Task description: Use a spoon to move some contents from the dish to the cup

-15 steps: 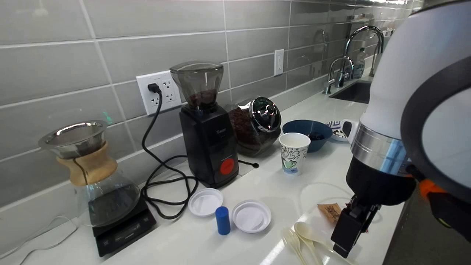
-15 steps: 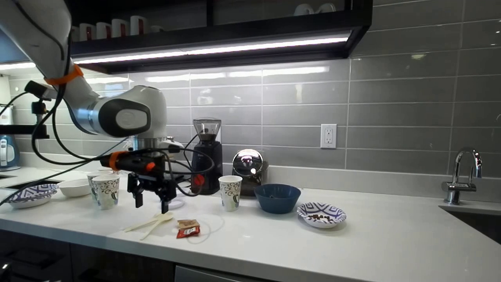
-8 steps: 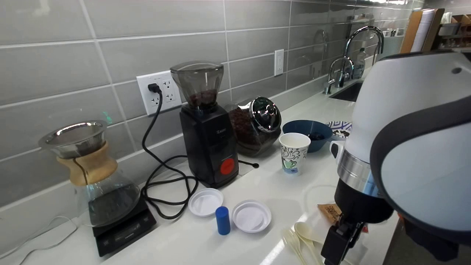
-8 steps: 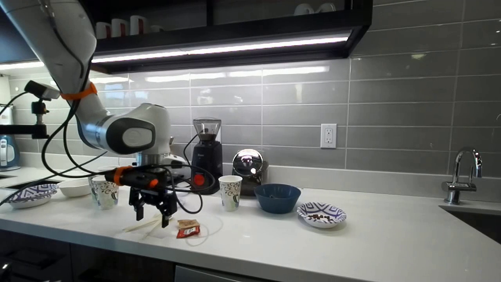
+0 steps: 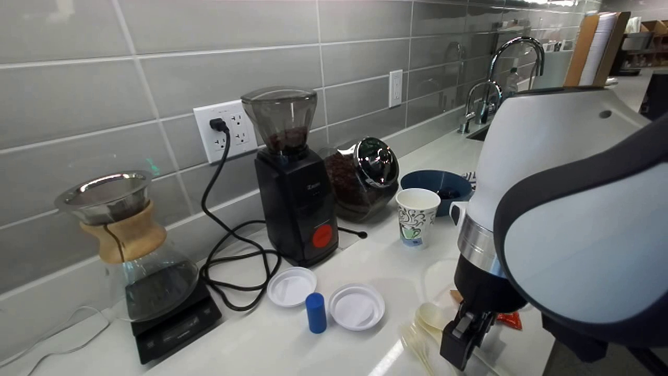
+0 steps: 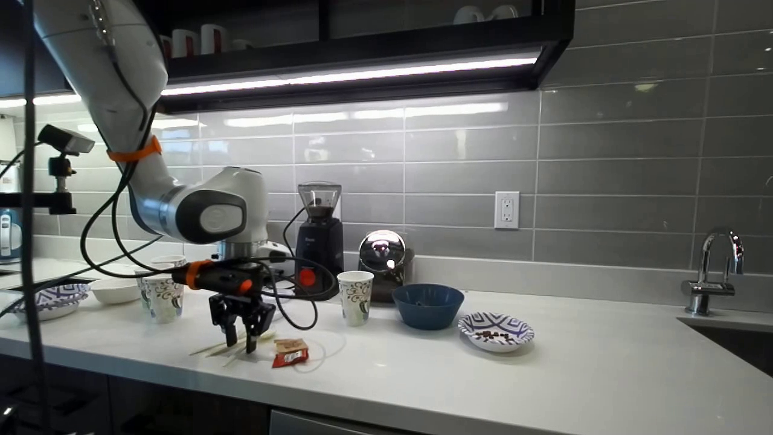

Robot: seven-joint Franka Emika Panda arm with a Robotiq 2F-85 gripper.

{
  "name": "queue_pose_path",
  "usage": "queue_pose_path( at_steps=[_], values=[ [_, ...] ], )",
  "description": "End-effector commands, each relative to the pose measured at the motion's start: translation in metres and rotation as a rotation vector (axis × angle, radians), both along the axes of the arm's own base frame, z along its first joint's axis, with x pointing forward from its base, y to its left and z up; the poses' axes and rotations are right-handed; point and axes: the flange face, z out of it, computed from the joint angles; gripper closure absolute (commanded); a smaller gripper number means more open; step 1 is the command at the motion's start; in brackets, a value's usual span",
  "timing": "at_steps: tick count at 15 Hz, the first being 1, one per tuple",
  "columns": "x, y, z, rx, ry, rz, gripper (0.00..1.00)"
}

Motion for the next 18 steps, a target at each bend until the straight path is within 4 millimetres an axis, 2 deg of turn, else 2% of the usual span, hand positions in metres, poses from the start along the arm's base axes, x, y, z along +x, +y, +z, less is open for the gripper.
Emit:
queue_pose_path(
  at_steps=[1, 2, 8, 12, 15, 18],
  values=[
    [0.004, 0.006, -0.001, -0.001, -0.01, 0.006, 0.63],
    [0.004, 0.006, 0.0, -0.002, -0.013, 0.006, 0.58],
    [0.005, 0.004, 0.004, 0.002, -0.021, -0.001, 0.48],
    [0.005, 0.002, 0.008, 0.021, -0.029, -0.016, 0.52],
    [0.005, 0.001, 0.011, 0.031, -0.043, -0.027, 0.46],
    [0.005, -0.001, 0.014, 0.048, -0.054, -0.043, 0.46]
  ],
)
